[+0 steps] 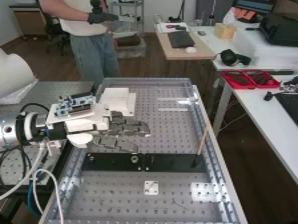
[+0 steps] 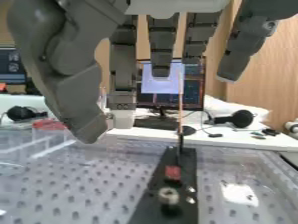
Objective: Grab the larger nut and place it in the white container
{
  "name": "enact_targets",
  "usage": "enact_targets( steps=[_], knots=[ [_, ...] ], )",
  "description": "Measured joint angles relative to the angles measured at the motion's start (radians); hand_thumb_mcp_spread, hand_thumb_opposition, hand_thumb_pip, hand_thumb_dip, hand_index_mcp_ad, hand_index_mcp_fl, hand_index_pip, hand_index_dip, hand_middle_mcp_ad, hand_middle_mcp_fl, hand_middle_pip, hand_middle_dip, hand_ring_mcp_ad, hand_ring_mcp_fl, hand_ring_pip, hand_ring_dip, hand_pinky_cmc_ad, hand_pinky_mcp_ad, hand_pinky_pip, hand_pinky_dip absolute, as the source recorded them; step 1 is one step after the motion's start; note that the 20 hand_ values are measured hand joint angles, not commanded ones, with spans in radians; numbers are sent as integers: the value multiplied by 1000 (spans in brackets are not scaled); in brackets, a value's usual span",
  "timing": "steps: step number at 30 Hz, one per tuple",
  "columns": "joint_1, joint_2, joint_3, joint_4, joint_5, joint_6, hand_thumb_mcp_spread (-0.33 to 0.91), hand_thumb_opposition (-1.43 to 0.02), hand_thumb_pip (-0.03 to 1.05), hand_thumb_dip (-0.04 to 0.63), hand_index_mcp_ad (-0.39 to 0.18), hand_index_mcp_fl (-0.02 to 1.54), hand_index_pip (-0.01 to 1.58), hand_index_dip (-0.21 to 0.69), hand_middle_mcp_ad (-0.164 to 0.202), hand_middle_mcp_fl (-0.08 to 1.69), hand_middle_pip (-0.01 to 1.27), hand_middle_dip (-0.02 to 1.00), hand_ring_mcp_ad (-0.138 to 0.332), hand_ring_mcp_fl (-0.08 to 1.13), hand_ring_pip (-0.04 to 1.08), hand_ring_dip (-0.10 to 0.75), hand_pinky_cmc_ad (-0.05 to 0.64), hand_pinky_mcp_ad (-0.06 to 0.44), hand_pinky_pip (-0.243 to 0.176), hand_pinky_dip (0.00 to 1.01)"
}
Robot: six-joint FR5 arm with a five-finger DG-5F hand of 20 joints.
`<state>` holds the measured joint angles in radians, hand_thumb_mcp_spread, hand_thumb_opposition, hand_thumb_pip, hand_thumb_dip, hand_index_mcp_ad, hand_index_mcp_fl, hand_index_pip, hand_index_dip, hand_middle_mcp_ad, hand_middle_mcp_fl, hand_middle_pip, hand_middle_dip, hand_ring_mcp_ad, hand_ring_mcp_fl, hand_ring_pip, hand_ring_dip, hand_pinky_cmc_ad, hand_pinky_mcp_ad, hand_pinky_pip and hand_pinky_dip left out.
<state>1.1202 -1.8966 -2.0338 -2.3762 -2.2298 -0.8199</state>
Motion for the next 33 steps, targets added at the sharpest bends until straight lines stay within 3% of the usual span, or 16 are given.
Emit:
enact_targets(
  steps=[6,15,24,33],
  knots=[
    [108,123,-75,-29,25,34,347,-852,731,218,-119,283,1525,-9,58,150,127,253,112,12,91,134,332,278,-26,407],
    [286,214,-160,-25,93,69,347,-852,731,218,-119,283,1525,-9,63,168,127,253,112,12,91,134,330,278,-12,407],
    [426,186,-160,-32,128,58,346,-852,726,222,-119,290,1525,-9,52,168,127,253,108,12,91,134,330,278,-10,377],
    [478,110,-140,19,211,82,349,-852,728,222,-122,290,1525,-9,54,168,127,251,110,12,91,134,330,278,-10,372]
  ],
)
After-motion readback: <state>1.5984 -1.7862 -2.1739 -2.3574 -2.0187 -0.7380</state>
